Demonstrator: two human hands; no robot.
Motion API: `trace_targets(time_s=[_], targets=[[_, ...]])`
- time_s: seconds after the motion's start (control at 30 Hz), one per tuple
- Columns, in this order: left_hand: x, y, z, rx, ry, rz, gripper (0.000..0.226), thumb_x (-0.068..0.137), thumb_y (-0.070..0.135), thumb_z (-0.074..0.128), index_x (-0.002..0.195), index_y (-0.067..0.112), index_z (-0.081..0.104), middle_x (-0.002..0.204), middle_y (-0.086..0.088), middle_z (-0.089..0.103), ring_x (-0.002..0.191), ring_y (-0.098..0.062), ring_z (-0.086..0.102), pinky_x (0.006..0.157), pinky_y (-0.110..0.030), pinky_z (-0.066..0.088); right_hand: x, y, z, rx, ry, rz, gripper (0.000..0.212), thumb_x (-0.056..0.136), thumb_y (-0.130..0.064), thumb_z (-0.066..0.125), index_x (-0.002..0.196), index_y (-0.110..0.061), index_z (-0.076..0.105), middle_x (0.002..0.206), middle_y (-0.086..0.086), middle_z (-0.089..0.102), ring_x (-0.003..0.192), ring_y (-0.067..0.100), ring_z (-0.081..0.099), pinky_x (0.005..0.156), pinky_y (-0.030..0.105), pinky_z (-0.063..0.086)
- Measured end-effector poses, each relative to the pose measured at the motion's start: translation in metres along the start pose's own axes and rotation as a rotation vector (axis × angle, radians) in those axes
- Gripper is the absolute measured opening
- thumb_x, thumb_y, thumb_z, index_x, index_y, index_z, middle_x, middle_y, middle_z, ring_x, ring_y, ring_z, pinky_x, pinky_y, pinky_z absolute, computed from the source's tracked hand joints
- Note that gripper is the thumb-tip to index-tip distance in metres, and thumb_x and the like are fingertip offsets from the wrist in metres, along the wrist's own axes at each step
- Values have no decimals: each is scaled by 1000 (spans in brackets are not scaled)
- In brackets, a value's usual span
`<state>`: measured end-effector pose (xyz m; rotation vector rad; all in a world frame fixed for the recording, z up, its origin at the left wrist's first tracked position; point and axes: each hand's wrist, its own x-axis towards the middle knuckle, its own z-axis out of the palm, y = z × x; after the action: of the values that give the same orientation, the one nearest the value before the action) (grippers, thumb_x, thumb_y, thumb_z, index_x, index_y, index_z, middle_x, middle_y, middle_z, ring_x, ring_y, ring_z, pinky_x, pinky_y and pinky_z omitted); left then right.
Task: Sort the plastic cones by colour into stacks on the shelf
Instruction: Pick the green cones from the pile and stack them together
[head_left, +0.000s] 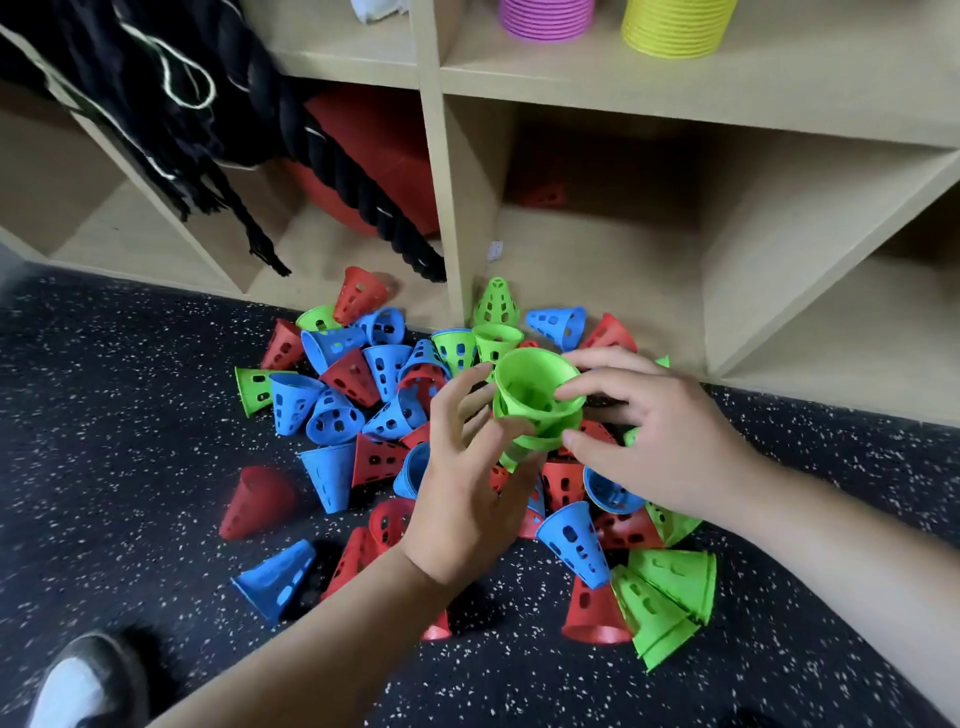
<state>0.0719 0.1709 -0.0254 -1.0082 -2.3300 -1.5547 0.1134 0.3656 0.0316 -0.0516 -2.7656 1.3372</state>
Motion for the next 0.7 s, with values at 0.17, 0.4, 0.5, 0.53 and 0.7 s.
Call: trace_targets(time_s=[0.17,0.4,0.5,0.53,0.7], targets=[[-10,7,4,-97,103,-95,50,83,5,79,124,6,51,148,-6,29,143,-27,36,102,-50,50,-3,1,5,121,-25,22,42,68,-41,82,108,-31,73,133,-24,56,119,5,60,98,36,53],[-8,13,6,-221,155,-384,62,79,30,83,134,16,56,152,-2,32,146,-14,35,107,-39,49,-6,9,21,353,58,46,32,73,-21,84,104,-22,76,128,-15,62,119,10,62,95,35,55],[-3,15,7,-339,61,-498,69,84,33,80,143,20,46,136,5,59,129,-14,56,104,-47,50,-2,9,26,439,66,85,31,76,-21,81,106,-23,74,129,-15,62,118,10,63,93,35,57],[-2,13,6,-391,25,-535,73,84,33,80,145,23,42,127,5,65,120,-16,63,101,-48,52,-2,9,28,466,45,85,32,80,-12,79,110,-20,73,131,-13,61,119,9,62,92,33,57],[-1,-12,-5,-229,77,-658,84,73,21,90,142,26,43,121,11,65,109,-5,66,96,-31,54,13,24,27,214,45,-63,42,89,-1,67,128,-16,65,131,-10,59,112,8,63,81,21,58]])
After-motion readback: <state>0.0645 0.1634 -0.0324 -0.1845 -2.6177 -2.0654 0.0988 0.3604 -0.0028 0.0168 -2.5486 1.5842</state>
